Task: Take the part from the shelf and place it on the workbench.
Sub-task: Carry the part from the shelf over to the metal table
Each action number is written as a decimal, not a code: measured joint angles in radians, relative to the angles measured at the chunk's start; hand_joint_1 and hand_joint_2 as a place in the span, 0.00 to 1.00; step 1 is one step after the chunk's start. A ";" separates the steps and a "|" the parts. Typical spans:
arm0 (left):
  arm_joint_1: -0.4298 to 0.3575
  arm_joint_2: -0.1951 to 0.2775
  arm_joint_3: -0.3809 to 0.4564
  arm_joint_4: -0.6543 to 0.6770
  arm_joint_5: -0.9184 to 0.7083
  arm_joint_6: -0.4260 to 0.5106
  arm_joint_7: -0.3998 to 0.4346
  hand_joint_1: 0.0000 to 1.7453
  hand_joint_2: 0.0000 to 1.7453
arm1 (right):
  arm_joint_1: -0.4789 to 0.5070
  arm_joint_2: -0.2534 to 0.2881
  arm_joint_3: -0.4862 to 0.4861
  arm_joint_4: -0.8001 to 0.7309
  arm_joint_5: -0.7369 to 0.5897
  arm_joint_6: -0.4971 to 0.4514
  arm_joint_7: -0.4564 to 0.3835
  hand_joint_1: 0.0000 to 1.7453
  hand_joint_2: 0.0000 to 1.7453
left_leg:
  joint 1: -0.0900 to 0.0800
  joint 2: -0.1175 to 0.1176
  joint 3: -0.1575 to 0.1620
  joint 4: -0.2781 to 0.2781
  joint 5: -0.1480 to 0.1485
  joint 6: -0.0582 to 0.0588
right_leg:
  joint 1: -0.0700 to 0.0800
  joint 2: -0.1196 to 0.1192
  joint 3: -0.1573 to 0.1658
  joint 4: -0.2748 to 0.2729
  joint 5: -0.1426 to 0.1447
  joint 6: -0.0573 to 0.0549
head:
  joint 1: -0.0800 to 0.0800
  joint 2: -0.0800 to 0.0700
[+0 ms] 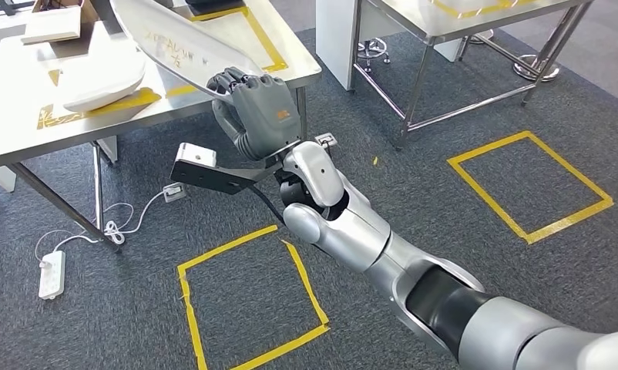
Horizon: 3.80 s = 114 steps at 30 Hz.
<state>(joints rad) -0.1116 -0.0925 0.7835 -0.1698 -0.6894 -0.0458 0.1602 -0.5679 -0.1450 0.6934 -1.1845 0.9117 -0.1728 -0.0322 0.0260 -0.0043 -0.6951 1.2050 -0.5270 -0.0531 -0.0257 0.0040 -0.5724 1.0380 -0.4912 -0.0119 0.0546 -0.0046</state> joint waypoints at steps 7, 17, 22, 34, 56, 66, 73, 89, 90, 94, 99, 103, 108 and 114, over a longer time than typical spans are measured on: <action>0.002 0.002 0.000 0.000 -0.003 0.000 0.000 0.00 1.00 | 0.006 0.000 0.000 -0.005 -0.001 0.001 0.001 1.00 1.00 | -0.025 0.002 0.031 -0.118 0.108 0.045 | 0.019 0.000 0.040 -0.002 -0.038 -0.004 | -0.001 0.000; 0.003 0.001 0.000 0.001 -0.014 0.000 -0.002 0.00 1.00 | 0.018 -0.006 -0.002 -0.016 -0.008 0.010 0.002 1.00 1.00 | -0.024 -0.003 0.108 -0.193 0.070 0.080 | 0.015 0.000 -0.123 0.260 -0.122 0.038 | 0.001 0.000; 0.004 -0.002 0.000 0.001 -0.014 -0.003 -0.002 0.00 1.00 | 0.022 -0.009 -0.002 -0.015 -0.008 0.012 0.001 1.00 1.00 | -0.023 -0.007 0.150 -0.186 0.030 0.064 | 0.013 -0.001 -0.084 0.045 0.044 0.035 | 0.000 0.000; 0.018 0.000 0.000 0.001 -0.018 -0.015 -0.011 0.00 1.00 | 0.043 -0.002 -0.003 -0.021 0.002 0.002 0.005 1.00 1.00 | -0.019 -0.002 -0.035 0.076 -0.044 0.021 | 0.016 0.000 0.015 -0.017 0.004 -0.019 | -0.003 0.000; 0.025 -0.007 0.003 0.003 -0.035 -0.014 -0.018 0.00 1.00 | 0.049 0.009 -0.003 -0.035 0.011 0.036 -0.013 1.00 1.00 | -0.034 -0.018 0.189 -0.182 -0.001 0.055 | 0.032 0.004 -0.079 -0.014 0.050 -0.003 | -0.007 0.000; 0.029 -0.007 0.003 0.003 -0.035 -0.016 -0.017 0.00 1.00 | 0.053 0.008 -0.004 -0.052 0.012 0.055 -0.012 1.00 1.00 | -0.022 -0.003 0.001 -0.008 -0.060 0.024 | 0.020 0.006 0.053 -0.025 -0.017 -0.020 | -0.017 0.000; 0.033 -0.007 0.005 0.005 -0.031 -0.026 -0.021 0.00 1.00 | 0.038 0.010 -0.004 -0.052 0.008 0.062 -0.014 1.00 1.00 | -0.025 0.003 0.040 -0.184 0.132 0.067 | 0.023 0.008 0.066 0.033 -0.041 0.019 | -0.022 0.000; 0.026 -0.009 0.017 0.004 -0.031 -0.029 -0.030 0.00 1.00 | -0.002 0.014 0.003 0.004 -0.011 0.050 -0.035 1.00 1.00 | -0.025 -0.007 0.163 -0.130 0.006 0.030 | 0.020 0.002 -0.048 -0.019 0.054 -0.010 | -0.019 0.000; 0.024 -0.010 0.017 0.003 -0.032 -0.029 -0.031 0.00 1.00 | -0.006 0.015 0.003 0.005 -0.012 0.049 -0.035 1.00 1.00 | -0.024 -0.006 0.138 -0.086 -0.006 0.025 | 0.019 0.002 -0.036 -0.020 0.048 -0.015 | -0.020 0.000; 0.026 -0.013 0.017 0.004 -0.036 -0.030 -0.029 0.00 1.00 | -0.004 0.016 0.004 0.014 -0.018 0.043 -0.034 1.00 1.00 | -0.021 -0.004 -0.008 0.095 -0.088 0.021 | 0.020 0.004 0.006 -0.020 0.009 -0.021 | -0.021 0.000; 0.030 -0.011 0.017 0.004 -0.039 -0.030 -0.028 0.00 1.00 | -0.001 0.017 0.006 0.024 -0.019 0.036 -0.034 1.00 1.00 | -0.026 -0.001 0.008 -0.139 0.106 0.039 | 0.022 0.006 0.078 -0.020 -0.056 -0.008 | -0.025 0.000; 0.030 -0.011 0.017 0.005 -0.039 -0.030 -0.027 0.00 1.00 | -0.004 0.019 0.010 0.028 -0.020 0.036 -0.033 1.00 1.00 | -0.028 0.001 0.034 -0.191 0.137 0.061 | 0.025 0.010 0.087 -0.010 -0.055 0.016 | -0.023 0.000; 0.027 -0.010 0.017 0.005 -0.041 -0.031 -0.028 0.00 1.00 | -0.005 0.018 0.013 0.036 -0.024 0.036 -0.035 1.00 1.00 | -0.023 -0.004 0.092 -0.205 0.095 0.080 | 0.022 0.005 -0.104 0.247 -0.107 0.031 | -0.019 0.000; 0.026 -0.010 0.017 0.005 -0.050 -0.033 -0.028 0.00 1.00 | -0.007 0.011 0.014 0.054 -0.037 0.037 -0.042 1.00 1.00 | -0.025 -0.010 0.184 -0.201 0.012 0.065 | 0.022 -0.005 -0.119 0.023 0.041 0.026 | -0.020 0.000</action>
<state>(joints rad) -0.0857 -0.1024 0.8001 -0.1646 -0.7391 -0.0783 0.1326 -0.5747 -0.1340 0.7075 -1.1310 0.8747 -0.1354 -0.0747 0.0005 -0.0141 -0.5107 1.0043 -0.5153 0.0122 -0.0036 -0.0006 -0.6915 1.0614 -0.4504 0.0143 0.0343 -0.0046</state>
